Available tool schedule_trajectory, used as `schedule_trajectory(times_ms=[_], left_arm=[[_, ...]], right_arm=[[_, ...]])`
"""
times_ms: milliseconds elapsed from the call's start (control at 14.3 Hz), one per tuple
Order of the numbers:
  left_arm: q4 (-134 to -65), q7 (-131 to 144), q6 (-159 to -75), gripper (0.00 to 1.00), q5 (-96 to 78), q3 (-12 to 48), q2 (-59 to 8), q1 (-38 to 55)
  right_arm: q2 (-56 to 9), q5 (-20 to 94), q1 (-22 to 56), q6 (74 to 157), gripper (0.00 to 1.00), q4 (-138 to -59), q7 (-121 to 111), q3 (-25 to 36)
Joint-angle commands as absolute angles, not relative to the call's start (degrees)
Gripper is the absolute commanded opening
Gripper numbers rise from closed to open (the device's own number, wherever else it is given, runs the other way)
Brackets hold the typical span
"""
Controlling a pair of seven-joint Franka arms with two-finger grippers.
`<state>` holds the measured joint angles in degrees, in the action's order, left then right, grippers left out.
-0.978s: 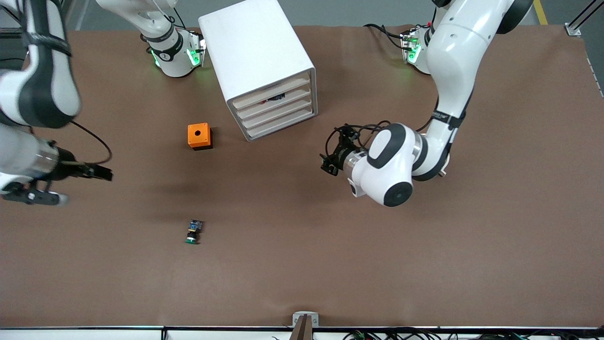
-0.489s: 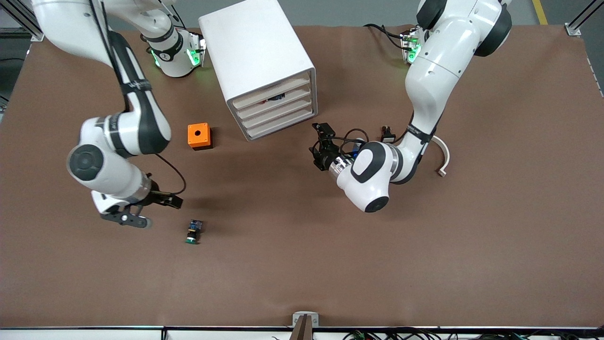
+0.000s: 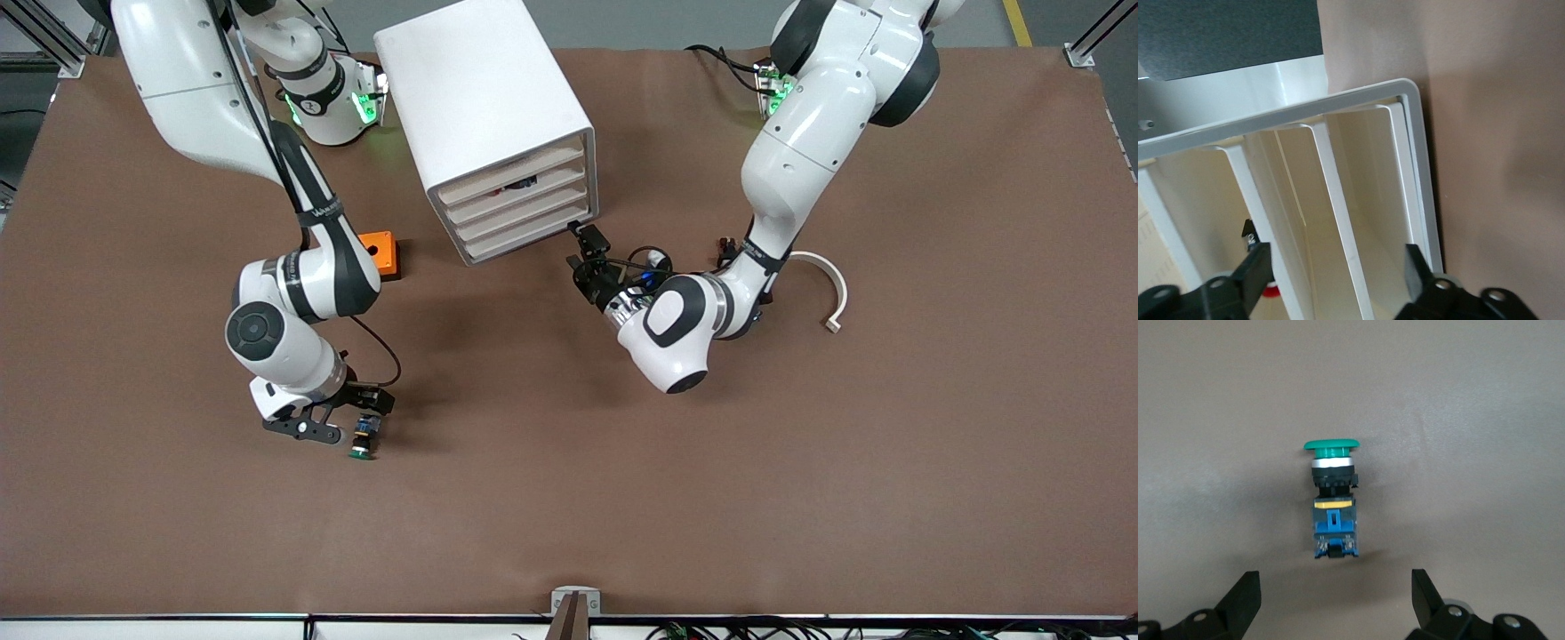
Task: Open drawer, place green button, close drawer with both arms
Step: 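Grasp the green button with the right gripper while the left gripper grips the drawer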
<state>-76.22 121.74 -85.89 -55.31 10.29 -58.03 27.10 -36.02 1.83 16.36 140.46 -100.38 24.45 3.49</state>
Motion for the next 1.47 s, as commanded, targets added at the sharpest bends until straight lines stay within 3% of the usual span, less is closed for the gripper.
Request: schedule_trajectory(times_ms=[0, 279, 559, 908, 1048, 1258, 1328, 1397], left_arm=[[-75.8, 123.4, -84.4, 0.72, -57.0, 10.5, -59.1, 28.6], [-78.1, 123.4, -84.3, 0.69, -56.9, 11.5, -59.7, 30.7], [-79.7, 123.4, -82.5, 0.56, -56.1, 11.5, -59.8, 33.3], [-79.9, 123.0, -82.1, 0.23, -56.0, 11.4, -59.9, 33.5], [-79.7, 123.3, -82.2, 0.15, -56.8, 11.2, -59.9, 33.0], [-79.6, 123.6, -82.2, 0.07, -56.8, 10.8, -59.9, 33.0], [-79.6, 123.6, -82.2, 0.06, -56.8, 10.8, -59.9, 32.7], [-79.6, 123.5, -82.2, 0.06, -56.8, 10.8, -59.9, 31.9]], right_arm=[[-39.2, 2.8, 16.7, 141.2, 1.0, -96.7, 25.0, 4.0], [-41.7, 2.6, 16.3, 141.2, 1.0, -93.3, 24.5, 4.0], [-42.8, 2.0, 16.0, 141.2, 0.97, -93.0, 24.2, 4.0], [-43.9, 1.8, 15.9, 141.3, 0.86, -93.0, 24.1, 4.0], [-43.9, 1.8, 15.9, 141.2, 0.71, -93.1, 23.9, 4.0], [-43.8, 2.1, 16.0, 140.8, 0.2, -92.6, 23.9, 4.0], [-43.7, 2.5, 16.0, 140.5, 0.07, -92.5, 23.9, 4.0], [-43.6, 2.5, 16.0, 140.5, 0.03, -92.5, 24.1, 4.0]])
